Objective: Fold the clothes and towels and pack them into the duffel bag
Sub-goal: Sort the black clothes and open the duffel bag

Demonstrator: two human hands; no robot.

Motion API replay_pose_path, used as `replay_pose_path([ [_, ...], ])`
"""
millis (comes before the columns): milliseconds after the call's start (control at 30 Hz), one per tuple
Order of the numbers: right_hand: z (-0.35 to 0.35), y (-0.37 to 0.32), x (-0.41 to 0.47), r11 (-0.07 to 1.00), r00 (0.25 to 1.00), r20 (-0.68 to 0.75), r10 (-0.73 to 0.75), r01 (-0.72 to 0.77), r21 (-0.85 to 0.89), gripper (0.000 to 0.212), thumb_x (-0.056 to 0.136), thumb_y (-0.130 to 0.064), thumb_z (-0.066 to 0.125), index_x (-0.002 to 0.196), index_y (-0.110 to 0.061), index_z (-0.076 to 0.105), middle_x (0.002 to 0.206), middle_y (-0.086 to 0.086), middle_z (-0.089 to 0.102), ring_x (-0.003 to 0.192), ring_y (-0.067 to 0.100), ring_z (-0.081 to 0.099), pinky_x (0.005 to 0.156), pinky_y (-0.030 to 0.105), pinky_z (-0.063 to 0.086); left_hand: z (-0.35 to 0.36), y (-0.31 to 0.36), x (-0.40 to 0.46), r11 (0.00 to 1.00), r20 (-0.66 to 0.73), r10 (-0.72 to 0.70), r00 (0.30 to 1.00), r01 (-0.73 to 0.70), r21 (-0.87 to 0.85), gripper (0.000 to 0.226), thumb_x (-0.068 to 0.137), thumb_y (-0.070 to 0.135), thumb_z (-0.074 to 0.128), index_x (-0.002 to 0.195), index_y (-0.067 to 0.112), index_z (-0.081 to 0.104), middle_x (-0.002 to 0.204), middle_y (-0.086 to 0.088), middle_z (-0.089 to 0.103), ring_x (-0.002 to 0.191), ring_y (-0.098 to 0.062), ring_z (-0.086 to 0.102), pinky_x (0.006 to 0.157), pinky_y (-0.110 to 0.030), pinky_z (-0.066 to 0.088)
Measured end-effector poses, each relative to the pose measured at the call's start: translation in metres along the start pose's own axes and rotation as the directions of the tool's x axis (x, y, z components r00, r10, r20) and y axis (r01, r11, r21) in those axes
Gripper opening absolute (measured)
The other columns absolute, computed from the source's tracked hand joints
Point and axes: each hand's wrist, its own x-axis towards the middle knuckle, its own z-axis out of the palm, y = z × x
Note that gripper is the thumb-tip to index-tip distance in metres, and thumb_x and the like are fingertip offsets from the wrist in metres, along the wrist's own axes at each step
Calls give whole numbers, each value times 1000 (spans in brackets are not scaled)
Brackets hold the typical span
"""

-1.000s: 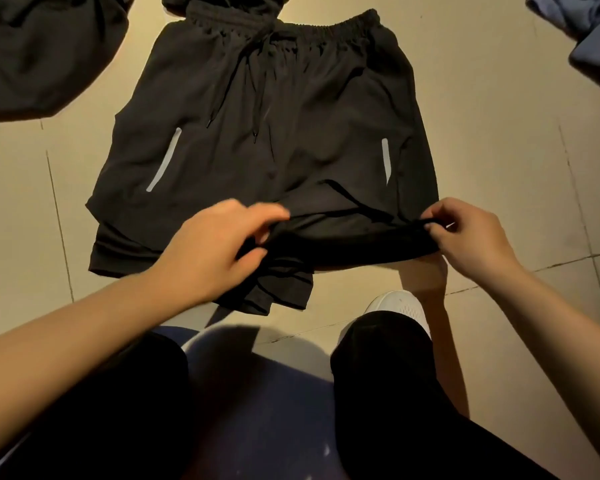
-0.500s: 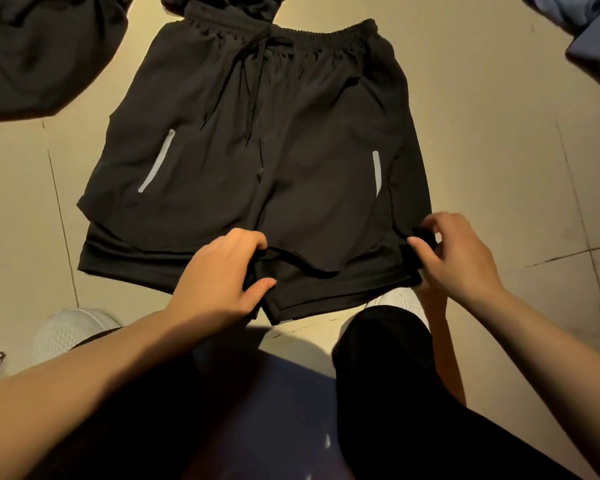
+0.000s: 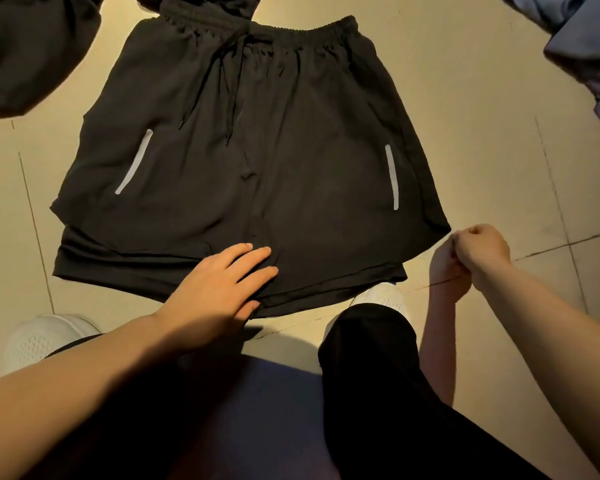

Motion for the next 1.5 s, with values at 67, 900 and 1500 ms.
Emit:
replay_pose_path([
  [67,1,-3,-5,979,978,-66,-197,192,-65,24,98,-21,47,118,-9,54,117,14,58,104,32,57,82,39,46,1,-2,-3,996,20,63,998,-64,65,46,85,33,46,123,14,63,133,-10,58,121,-39,53,88,-48,52],
  [900,-13,-50,13,876,903,-134,-409,347,-334,23,92,-5,55,114,-6,52,117,18,53,106,37,53,80,39,43,-5,-10,-9,978,-8,18,1000,-16,207,66,88,60,35,143,24,43,148,-13,42,128,-34,47,102,-47,33],
  [1500,25,-134,-27,527,603,234,-763,789,-315,74,95,-33,54,153,-20,10,156,9,21,141,32,24,111,45,29,-59,-51,50,979,-197,-176,964,193,71,58,90,54,36,134,22,54,135,-7,53,125,-31,48,90,-53,44],
])
